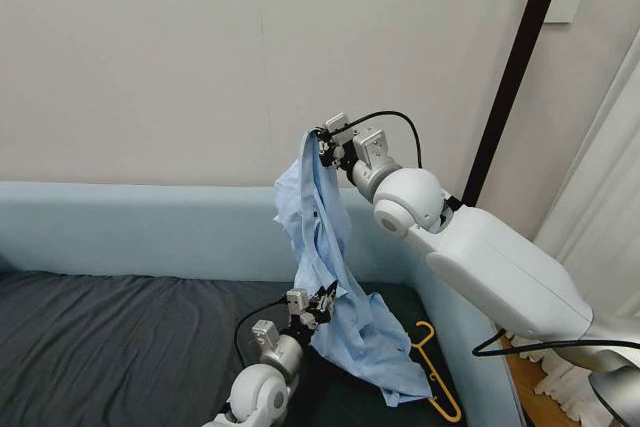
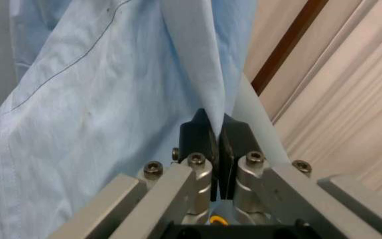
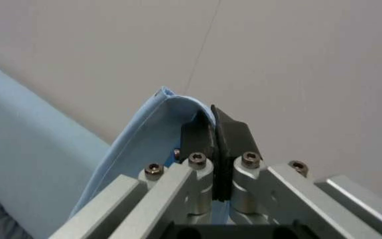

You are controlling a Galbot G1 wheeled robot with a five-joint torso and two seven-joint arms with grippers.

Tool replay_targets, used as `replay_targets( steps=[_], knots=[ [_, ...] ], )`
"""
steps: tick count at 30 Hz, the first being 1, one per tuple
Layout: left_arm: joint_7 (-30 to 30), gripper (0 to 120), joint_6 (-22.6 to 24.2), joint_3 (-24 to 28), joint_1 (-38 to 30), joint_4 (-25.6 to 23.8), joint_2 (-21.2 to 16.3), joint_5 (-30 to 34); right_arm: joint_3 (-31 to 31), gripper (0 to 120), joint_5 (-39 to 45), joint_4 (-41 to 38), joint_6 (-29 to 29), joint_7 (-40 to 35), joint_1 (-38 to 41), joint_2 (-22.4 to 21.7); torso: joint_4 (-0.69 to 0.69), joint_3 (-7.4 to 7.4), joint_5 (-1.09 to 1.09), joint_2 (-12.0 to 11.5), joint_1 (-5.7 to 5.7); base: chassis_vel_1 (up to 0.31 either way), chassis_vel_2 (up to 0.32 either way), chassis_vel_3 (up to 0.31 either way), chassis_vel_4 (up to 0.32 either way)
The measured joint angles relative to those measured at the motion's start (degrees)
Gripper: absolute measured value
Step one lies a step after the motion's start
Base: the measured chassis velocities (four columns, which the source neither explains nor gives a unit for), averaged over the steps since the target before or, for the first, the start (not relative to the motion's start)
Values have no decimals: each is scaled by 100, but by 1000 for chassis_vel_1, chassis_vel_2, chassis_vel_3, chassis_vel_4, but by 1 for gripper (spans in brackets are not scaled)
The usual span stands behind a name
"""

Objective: Pick up the clothes from the sofa and hang them on the clothes hanger.

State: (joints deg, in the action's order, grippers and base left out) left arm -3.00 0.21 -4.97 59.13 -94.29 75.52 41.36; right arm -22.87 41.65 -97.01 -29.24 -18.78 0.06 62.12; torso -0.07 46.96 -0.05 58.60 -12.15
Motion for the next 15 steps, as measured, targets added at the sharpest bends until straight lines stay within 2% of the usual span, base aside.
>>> replay_targets(
  steps=[4, 7, 8, 11, 12, 15],
  knots=[
    [-2, 0, -1, -94, 143, -278, -145, 3, 29, 0, -3, 67, 7, -116, 0, -5, -1, 0, -1, 0, 0, 0, 0, 0, 0],
    [-4, 0, -121, -466, 291, -796, -530, 17, 230, 0, 62, 42, 106, -182, 14, -58, -1, 0, -2, 0, 0, 0, 0, 0, 0],
    [-4, 0, -121, -466, 291, -796, -530, 17, 230, 0, 62, 42, 106, -182, 14, -58, -1, 0, -2, 0, 0, 0, 0, 0, 0],
    [-29, 0, -250, -968, 356, -1388, -1203, 254, 471, 0, 196, -80, 160, -206, 77, -187, 1, 0, -3, 0, 0, 0, 0, 0, 0],
    [-29, 0, -250, -968, 356, -1388, -1203, 254, 471, 0, 196, -80, 160, -206, 77, -187, 1, 0, -3, 0, 0, 0, 0, 0, 0],
    [-123, 0, -315, -1325, 268, -1860, -2094, 541, 566, 0, 258, -149, 161, -257, 138, -351, 1, -1, -1, 1, 0, 0, 0, 0, 0]
  ],
)
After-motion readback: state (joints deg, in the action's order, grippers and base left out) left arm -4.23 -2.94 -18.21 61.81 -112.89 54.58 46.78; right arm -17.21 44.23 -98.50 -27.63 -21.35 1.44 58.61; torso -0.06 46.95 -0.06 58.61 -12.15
